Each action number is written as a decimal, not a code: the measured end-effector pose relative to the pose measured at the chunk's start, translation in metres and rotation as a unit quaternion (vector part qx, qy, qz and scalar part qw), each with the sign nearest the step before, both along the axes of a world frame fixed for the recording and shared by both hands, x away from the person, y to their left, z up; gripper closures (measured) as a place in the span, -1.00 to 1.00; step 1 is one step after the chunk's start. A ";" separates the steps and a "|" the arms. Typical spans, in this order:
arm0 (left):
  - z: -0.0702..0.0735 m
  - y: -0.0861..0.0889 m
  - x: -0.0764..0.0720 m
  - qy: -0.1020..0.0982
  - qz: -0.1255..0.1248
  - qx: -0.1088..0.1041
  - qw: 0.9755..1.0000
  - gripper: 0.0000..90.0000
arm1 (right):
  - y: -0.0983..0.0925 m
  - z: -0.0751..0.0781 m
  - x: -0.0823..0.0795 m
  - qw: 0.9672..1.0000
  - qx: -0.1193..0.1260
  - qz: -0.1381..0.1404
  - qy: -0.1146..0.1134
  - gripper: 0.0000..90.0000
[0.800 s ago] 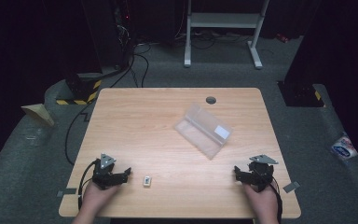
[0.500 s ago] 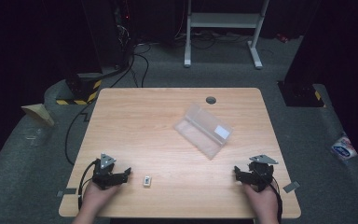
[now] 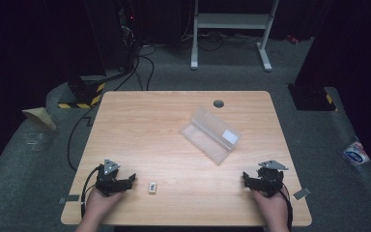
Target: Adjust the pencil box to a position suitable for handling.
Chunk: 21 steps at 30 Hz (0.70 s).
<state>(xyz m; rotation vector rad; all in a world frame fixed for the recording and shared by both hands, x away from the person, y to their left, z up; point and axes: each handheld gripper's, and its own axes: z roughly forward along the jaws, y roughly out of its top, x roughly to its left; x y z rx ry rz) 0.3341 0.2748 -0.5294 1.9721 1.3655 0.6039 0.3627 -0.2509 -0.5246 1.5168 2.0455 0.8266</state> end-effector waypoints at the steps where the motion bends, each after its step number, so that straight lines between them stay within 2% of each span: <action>1: 0.000 0.000 0.000 0.000 0.000 0.000 1.000 -0.67 | 0.000 0.000 0.000 1.000 0.000 0.000 0.000 -0.80; 8: 0.000 0.000 0.000 0.000 0.000 0.000 1.000 -0.67 | 0.000 0.000 0.000 1.000 -0.001 0.004 0.000 -0.79; 11: 0.000 0.000 0.000 0.000 0.000 0.000 1.000 -0.67 | 0.000 0.000 -0.001 1.000 -0.002 0.010 -0.007 -0.70; 14: 0.000 0.000 0.001 0.001 -0.002 0.000 1.000 -0.69 | 0.002 0.001 -0.001 1.000 -0.002 0.014 -0.006 -0.69; 21: 0.000 0.000 0.001 0.002 -0.004 0.002 1.000 -0.69 | 0.013 0.003 -0.004 0.999 0.000 0.034 -0.006 -0.66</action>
